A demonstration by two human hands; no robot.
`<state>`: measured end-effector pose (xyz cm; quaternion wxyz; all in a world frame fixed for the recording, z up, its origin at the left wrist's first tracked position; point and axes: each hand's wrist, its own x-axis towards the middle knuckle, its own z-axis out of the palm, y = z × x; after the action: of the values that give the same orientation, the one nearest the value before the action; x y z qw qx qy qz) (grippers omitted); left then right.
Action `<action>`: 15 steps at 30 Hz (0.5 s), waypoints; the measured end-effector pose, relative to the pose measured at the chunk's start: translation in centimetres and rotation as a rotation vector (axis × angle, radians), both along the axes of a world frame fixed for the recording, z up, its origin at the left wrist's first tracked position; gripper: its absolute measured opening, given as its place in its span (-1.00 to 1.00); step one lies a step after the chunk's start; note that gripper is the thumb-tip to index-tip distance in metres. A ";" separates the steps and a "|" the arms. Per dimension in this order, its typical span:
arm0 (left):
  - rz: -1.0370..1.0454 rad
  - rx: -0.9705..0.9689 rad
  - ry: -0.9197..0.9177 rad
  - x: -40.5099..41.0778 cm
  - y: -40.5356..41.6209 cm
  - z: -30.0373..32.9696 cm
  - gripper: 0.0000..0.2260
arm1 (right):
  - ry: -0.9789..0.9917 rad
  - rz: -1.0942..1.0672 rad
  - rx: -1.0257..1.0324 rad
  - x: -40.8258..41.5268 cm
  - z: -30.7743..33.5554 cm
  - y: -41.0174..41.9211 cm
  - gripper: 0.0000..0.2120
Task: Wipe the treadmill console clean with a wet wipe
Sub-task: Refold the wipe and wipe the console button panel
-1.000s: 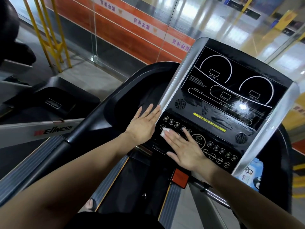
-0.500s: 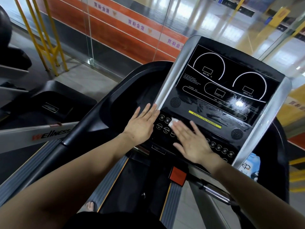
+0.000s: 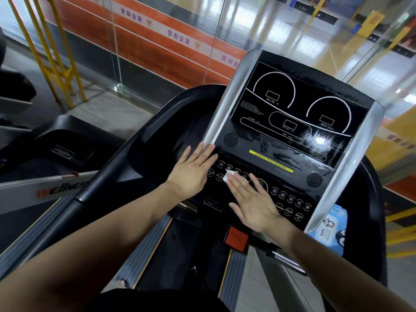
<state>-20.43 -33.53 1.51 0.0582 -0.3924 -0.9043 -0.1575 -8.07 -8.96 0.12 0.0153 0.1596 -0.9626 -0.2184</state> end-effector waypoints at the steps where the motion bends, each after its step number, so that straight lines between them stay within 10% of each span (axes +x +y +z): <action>1: 0.001 0.000 0.003 0.0 0.0 0.0 -0.44 | 0.006 -0.007 -0.015 0.1 -0.3 -0.2 -0.34; 15: -0.009 0.042 0.021 0.6 0.4 -0.4 -0.43 | 0.033 -0.056 0.009 -0.9 1.1 2.4 -0.24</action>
<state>-19.80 -33.14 1.11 0.0753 -0.3966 -0.8985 -0.1725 -8.93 -6.58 1.19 0.0246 0.1291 -0.9653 -0.2256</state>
